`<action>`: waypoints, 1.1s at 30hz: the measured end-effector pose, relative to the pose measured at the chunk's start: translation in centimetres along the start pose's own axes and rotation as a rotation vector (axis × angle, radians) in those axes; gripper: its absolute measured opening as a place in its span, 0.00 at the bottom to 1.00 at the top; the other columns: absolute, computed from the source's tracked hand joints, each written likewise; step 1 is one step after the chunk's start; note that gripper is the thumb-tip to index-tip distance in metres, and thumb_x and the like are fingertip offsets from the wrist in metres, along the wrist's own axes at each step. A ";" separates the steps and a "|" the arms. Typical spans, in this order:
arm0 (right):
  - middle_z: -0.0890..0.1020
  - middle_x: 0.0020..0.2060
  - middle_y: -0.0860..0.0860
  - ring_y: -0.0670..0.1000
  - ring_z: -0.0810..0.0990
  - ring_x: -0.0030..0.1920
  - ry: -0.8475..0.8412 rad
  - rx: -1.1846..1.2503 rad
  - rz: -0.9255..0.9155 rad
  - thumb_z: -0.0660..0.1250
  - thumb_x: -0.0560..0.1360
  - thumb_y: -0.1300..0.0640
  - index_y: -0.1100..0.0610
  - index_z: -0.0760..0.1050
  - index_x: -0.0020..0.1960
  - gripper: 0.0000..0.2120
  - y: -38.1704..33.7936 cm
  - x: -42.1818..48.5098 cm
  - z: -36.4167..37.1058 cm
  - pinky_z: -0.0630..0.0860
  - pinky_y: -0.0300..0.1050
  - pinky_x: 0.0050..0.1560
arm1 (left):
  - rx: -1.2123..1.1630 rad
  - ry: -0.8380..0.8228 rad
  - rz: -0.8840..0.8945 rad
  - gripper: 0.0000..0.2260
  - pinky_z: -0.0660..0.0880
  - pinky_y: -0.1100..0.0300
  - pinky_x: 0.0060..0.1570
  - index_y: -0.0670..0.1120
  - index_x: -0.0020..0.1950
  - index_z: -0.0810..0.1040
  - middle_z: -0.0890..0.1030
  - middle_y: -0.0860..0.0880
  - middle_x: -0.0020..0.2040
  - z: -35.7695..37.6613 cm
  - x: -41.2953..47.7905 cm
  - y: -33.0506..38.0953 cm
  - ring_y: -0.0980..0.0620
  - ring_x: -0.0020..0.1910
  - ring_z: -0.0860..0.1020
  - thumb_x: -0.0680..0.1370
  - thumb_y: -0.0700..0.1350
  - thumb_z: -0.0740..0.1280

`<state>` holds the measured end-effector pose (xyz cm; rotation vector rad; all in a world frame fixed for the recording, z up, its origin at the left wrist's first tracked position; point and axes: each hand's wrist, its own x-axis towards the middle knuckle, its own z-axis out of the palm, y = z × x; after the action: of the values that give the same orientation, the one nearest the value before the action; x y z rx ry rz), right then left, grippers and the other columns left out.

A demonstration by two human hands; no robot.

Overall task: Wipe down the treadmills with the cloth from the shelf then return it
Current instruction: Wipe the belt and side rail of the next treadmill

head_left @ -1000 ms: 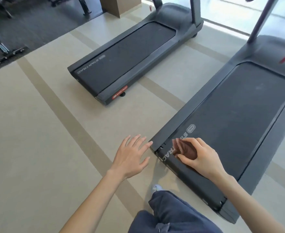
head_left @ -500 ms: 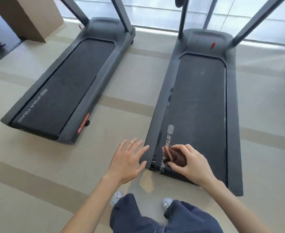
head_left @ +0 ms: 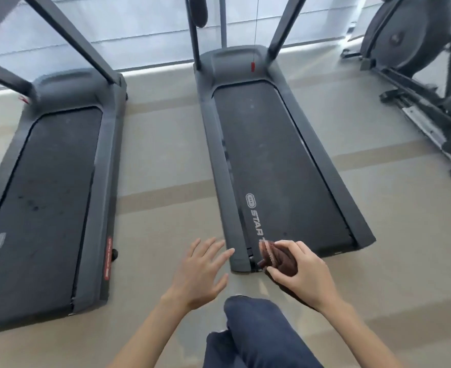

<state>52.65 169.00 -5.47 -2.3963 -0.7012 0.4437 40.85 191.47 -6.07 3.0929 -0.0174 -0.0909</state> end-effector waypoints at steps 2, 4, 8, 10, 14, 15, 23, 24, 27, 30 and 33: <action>0.75 0.49 0.38 0.42 0.77 0.47 0.019 -0.018 0.041 0.69 0.65 0.38 0.42 0.72 0.59 0.24 -0.2 0.2 0.8 0.69 0.34 0.44 | -0.023 -0.010 0.026 0.22 0.73 0.46 0.59 0.53 0.62 0.78 0.80 0.50 0.60 0.3 1.0 -0.9 0.49 0.60 0.77 0.69 0.57 0.66; 0.75 0.48 0.39 0.44 0.77 0.47 0.043 -0.022 0.079 0.70 0.65 0.38 0.42 0.73 0.59 0.24 -0.1 0.7 1.4 0.71 0.36 0.45 | -0.069 -0.037 0.064 0.21 0.71 0.45 0.61 0.52 0.63 0.78 0.79 0.49 0.61 0.4 2.0 -1.8 0.48 0.62 0.76 0.71 0.56 0.66; 0.76 0.48 0.39 0.45 0.78 0.47 0.112 0.018 0.156 0.67 0.65 0.35 0.40 0.71 0.57 0.23 -0.7 2.7 2.4 0.76 0.42 0.47 | -0.133 -0.076 0.147 0.23 0.57 0.47 0.71 0.52 0.70 0.70 0.71 0.48 0.70 0.4 5.5 -5.0 0.47 0.71 0.66 0.76 0.55 0.58; 0.76 0.48 0.40 0.45 0.78 0.48 0.144 0.022 0.199 0.68 0.66 0.36 0.40 0.71 0.58 0.23 -1.1 4.3 2.8 0.77 0.44 0.48 | -0.116 -0.081 0.189 0.24 0.52 0.49 0.72 0.53 0.73 0.66 0.68 0.49 0.72 0.2 7.7 -6.7 0.48 0.73 0.62 0.77 0.57 0.55; 0.76 0.50 0.43 0.47 0.78 0.49 0.193 0.048 0.275 0.71 0.67 0.40 0.43 0.72 0.59 0.22 -2.8 8.2 3.1 0.76 0.45 0.49 | -0.108 -0.084 0.281 0.24 0.51 0.50 0.73 0.53 0.73 0.65 0.67 0.49 0.73 -0.6 12.2 -10.3 0.48 0.73 0.61 0.78 0.57 0.54; 0.76 0.50 0.43 0.47 0.78 0.49 0.210 0.055 0.300 0.71 0.67 0.41 0.43 0.72 0.59 0.22 -3.0 9.0 3.1 0.76 0.44 0.50 | -0.104 -0.087 0.317 0.23 0.52 0.49 0.73 0.53 0.73 0.65 0.67 0.49 0.72 -0.8 13.4 -11.1 0.48 0.73 0.61 0.78 0.57 0.55; 0.77 0.50 0.44 0.48 0.77 0.49 0.260 0.045 0.457 0.71 0.68 0.41 0.44 0.73 0.59 0.22 -4.5 13.4 3.3 0.71 0.38 0.47 | -0.120 -0.040 0.455 0.22 0.64 0.45 0.68 0.50 0.68 0.73 0.75 0.48 0.66 -1.6 21.6 -15.2 0.46 0.68 0.70 0.75 0.53 0.65; 0.77 0.50 0.44 0.47 0.77 0.49 0.264 0.038 0.477 0.71 0.68 0.41 0.44 0.73 0.59 0.22 -4.6 13.8 3.3 0.72 0.39 0.48 | -0.122 -0.043 0.473 0.22 0.63 0.45 0.68 0.51 0.68 0.72 0.75 0.48 0.66 -1.5 22.3 -15.5 0.46 0.68 0.70 0.75 0.53 0.65; 0.76 0.49 0.42 0.47 0.77 0.49 0.295 0.035 0.546 0.69 0.67 0.39 0.42 0.72 0.59 0.22 -4.6 15.1 3.6 0.72 0.39 0.48 | -0.121 -0.062 0.561 0.21 0.62 0.46 0.68 0.51 0.68 0.72 0.75 0.48 0.67 -1.0 24.7 -16.5 0.46 0.68 0.70 0.76 0.54 0.64; 0.76 0.49 0.42 0.48 0.78 0.48 0.331 0.020 0.603 0.68 0.67 0.37 0.41 0.71 0.59 0.22 -4.8 16.5 4.7 0.72 0.39 0.45 | -0.126 -0.087 0.629 0.21 0.60 0.46 0.70 0.51 0.69 0.71 0.73 0.49 0.68 -0.2 26.9 -17.7 0.47 0.69 0.68 0.77 0.54 0.63; 0.76 0.50 0.42 0.48 0.78 0.48 0.391 0.023 0.681 0.68 0.67 0.37 0.40 0.71 0.59 0.22 -5.5 17.8 6.1 0.69 0.39 0.43 | -0.139 -0.129 0.692 0.22 0.55 0.49 0.72 0.53 0.71 0.68 0.70 0.51 0.70 0.5 28.7 -19.5 0.49 0.72 0.64 0.78 0.55 0.60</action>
<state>62.18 185.74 -9.27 -2.5444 0.3064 0.2269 69.70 210.53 -9.14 2.7505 -1.0144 -0.2457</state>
